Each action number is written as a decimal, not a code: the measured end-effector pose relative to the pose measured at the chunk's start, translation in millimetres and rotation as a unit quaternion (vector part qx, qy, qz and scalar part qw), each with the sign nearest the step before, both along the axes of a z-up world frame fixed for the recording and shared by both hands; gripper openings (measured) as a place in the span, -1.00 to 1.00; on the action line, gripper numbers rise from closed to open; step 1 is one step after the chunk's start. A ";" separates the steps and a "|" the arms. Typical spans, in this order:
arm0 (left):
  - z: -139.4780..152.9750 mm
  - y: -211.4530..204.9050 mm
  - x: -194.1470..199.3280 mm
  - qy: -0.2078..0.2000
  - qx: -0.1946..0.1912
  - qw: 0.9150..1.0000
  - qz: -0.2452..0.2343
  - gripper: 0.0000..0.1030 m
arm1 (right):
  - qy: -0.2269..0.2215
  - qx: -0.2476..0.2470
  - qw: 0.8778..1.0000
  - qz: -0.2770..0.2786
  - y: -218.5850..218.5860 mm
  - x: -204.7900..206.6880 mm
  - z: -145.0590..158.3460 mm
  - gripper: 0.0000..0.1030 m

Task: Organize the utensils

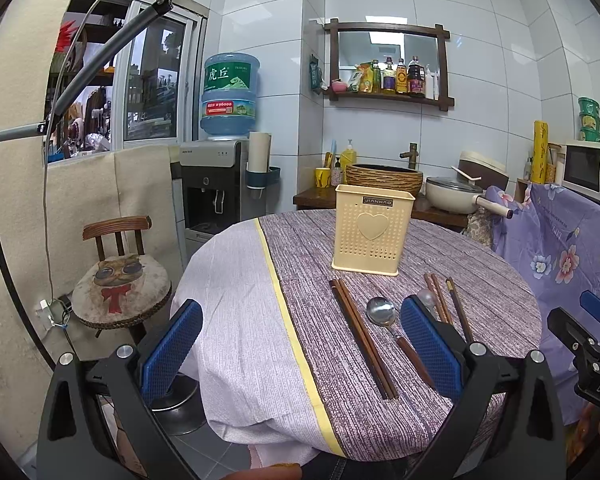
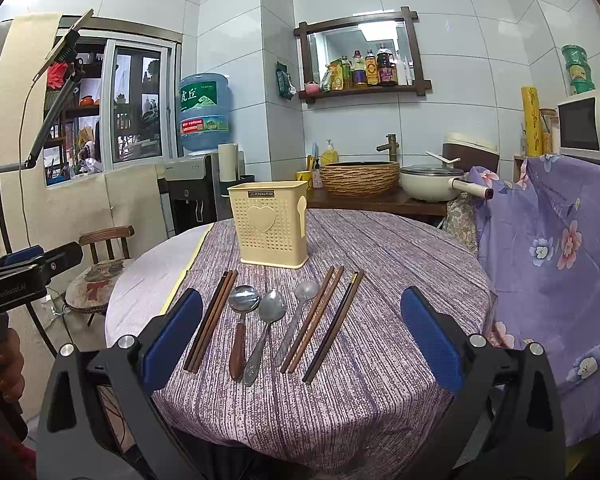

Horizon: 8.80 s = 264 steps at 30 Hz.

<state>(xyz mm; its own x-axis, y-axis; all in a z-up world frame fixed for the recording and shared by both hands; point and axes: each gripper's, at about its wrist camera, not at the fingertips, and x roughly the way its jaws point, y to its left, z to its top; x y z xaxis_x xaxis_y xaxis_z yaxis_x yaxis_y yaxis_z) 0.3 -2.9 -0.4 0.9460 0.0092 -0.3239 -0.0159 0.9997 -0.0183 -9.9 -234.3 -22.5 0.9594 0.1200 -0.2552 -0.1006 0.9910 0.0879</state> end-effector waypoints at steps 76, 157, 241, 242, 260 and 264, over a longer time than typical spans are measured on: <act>-19.1 12.2 29.6 0.048 0.002 0.999 0.002 0.91 | 0.038 -0.015 0.999 -0.015 -8.0 33.7 -17.8 0.90; -89.7 -5.0 211.7 0.273 0.071 0.959 0.008 0.71 | 0.297 -0.044 0.947 -0.112 -79.4 239.8 -79.7 0.57; -46.3 -2.1 248.0 0.245 -0.025 0.969 -0.025 -0.84 | 0.228 0.067 0.971 -0.014 -72.7 275.7 -40.4 -0.83; -40.0 -2.0 245.5 0.238 -0.027 0.970 -0.029 -0.84 | 0.217 0.071 0.974 -0.008 -73.6 271.1 -32.1 -0.83; 44.6 7.5 206.1 0.129 -0.036 0.988 -0.075 -0.84 | 0.103 0.063 0.989 0.089 -69.6 202.6 74.3 -0.84; 50.7 9.5 201.4 0.119 -0.034 0.989 -0.076 -0.84 | 0.096 0.063 0.989 0.094 -68.1 200.1 80.8 -0.84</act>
